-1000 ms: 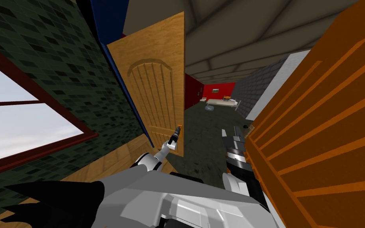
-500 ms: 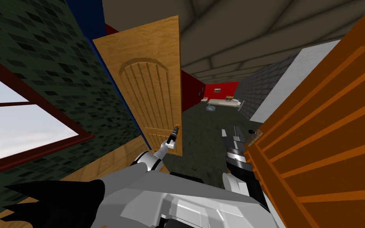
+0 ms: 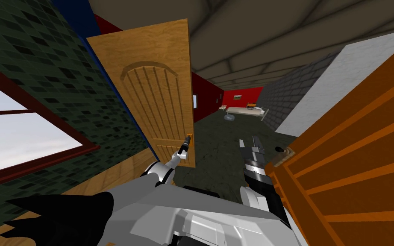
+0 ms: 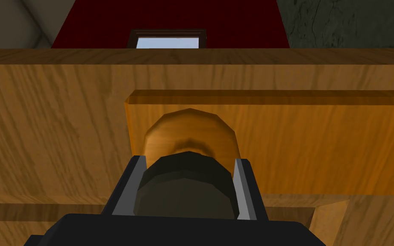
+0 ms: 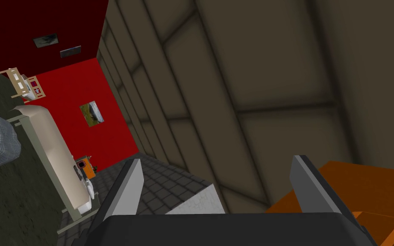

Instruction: Push the door open

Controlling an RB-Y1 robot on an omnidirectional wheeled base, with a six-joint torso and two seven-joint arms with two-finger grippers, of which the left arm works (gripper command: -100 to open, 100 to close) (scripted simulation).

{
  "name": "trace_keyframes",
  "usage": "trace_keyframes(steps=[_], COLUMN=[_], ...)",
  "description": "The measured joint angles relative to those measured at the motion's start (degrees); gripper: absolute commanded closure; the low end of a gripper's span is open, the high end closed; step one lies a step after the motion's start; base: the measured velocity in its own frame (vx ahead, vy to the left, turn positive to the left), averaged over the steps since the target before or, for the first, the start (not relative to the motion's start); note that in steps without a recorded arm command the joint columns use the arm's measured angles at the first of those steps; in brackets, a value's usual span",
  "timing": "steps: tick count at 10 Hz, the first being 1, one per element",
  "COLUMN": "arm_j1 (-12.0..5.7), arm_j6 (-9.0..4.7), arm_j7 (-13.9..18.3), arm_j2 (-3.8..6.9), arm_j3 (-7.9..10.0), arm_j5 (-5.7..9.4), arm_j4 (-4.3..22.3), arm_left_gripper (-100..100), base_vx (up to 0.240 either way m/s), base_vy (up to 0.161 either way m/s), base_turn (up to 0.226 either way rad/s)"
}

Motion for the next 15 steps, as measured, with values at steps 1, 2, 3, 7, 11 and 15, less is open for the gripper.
trace_keyframes(steps=[1,2,3,7,11,15], arm_j1=[1.65,2.33,2.11,4.01,3.16,3.70], arm_j6=[0.74,1.53,1.40,3.23,1.87,2.58], arm_j7=[-0.25,-0.49,-0.47,-1.79,-2.77,-3.27], arm_j2=[0.16,0.13,0.43,1.57,2.36,3.30], arm_j3=[0.29,0.27,0.86,3.72,6.50,8.31], arm_j5=[0.01,-0.03,0.17,0.99,1.78,2.34], arm_j4=[-2.68,-4.31,-3.54,-6.04,-4.43,-4.81], arm_left_gripper=[100,100,100,100,100,100], base_vx=[-0.004,0.081,0.136,0.162,0.161,0.150], base_vy=[0.027,-0.089,-0.169,-0.129,-0.130,-0.089], base_turn=[-0.007,0.082,0.098,0.070,0.076,0.042])
